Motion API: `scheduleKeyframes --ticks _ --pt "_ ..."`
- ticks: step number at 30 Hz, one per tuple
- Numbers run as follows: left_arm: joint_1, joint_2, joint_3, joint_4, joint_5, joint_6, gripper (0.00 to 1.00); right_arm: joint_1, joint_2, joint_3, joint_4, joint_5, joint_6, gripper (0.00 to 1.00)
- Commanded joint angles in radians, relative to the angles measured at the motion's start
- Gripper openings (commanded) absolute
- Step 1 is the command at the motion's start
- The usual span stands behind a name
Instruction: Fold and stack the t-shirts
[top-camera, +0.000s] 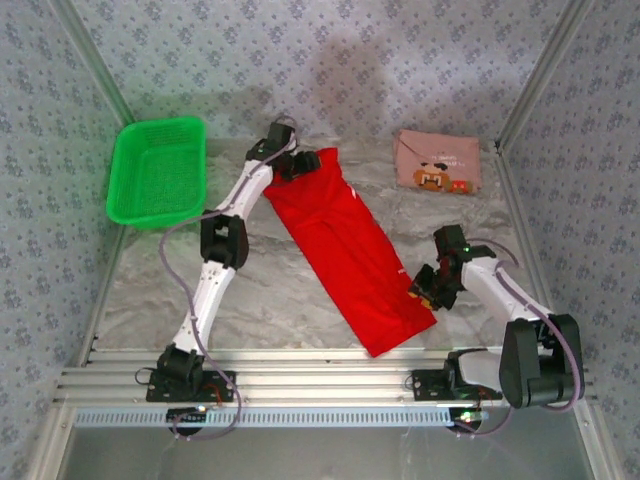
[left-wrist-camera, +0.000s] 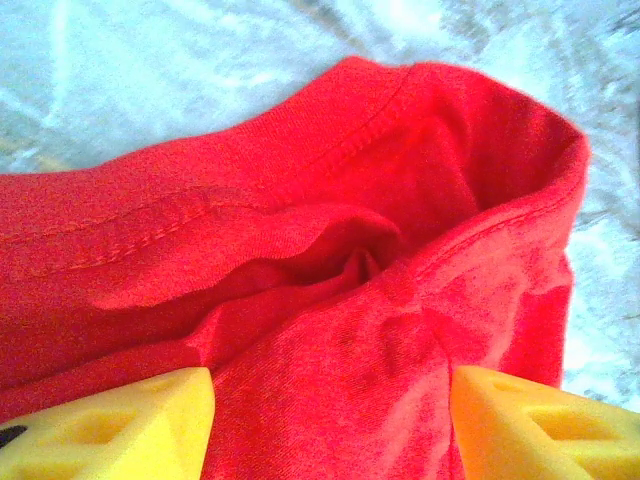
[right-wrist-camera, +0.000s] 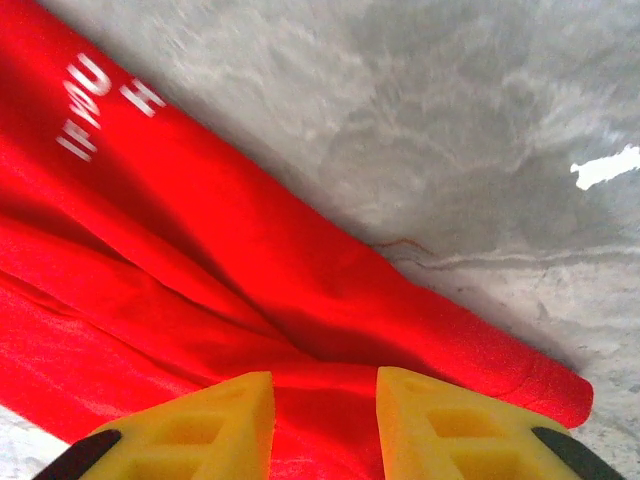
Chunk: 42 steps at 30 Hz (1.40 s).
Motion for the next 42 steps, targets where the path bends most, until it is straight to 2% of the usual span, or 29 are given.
scheduleKeyframes --ticks 1,5,10,14,17,20,22,26,29,34,42 --pt "-0.012 0.066 0.029 0.118 0.094 -0.117 0.66 0.043 -0.001 -0.037 0.06 -0.055 0.085 0.33" --pt "-0.013 0.082 0.06 0.249 0.13 -0.228 0.7 0.126 0.037 -0.044 0.142 -0.099 0.16 0.32" --pt "0.012 0.006 0.108 0.225 0.155 -0.232 0.77 0.199 0.074 -0.022 0.246 -0.181 0.254 0.33" --pt "0.04 -0.127 0.104 0.033 0.166 -0.127 0.79 0.214 0.075 0.016 0.249 -0.234 0.256 0.35" --pt "0.032 -0.238 0.082 -0.191 0.13 0.009 0.81 0.178 0.075 0.125 0.085 -0.205 0.144 0.38" --pt "0.006 -0.366 -0.053 -0.348 0.043 0.096 0.81 0.119 0.123 0.251 -0.083 -0.121 -0.035 0.43" --pt "-0.018 -0.479 -0.24 -0.366 -0.034 0.124 0.81 0.1 0.161 0.313 -0.164 -0.017 -0.149 0.47" --pt "-0.08 -0.688 -0.693 -0.197 -0.094 0.076 0.81 0.058 0.201 0.317 -0.167 0.061 -0.238 0.5" --pt "-0.12 -0.741 -0.894 -0.096 -0.103 0.013 0.78 0.039 0.201 0.269 -0.123 0.08 -0.249 0.5" --pt "-0.177 -0.738 -1.032 0.009 -0.145 -0.055 0.73 0.038 0.199 0.172 -0.03 0.046 -0.246 0.5" --pt "-0.215 -0.618 -0.981 0.017 -0.205 -0.096 0.71 0.104 0.174 0.008 0.068 -0.015 -0.145 0.5"
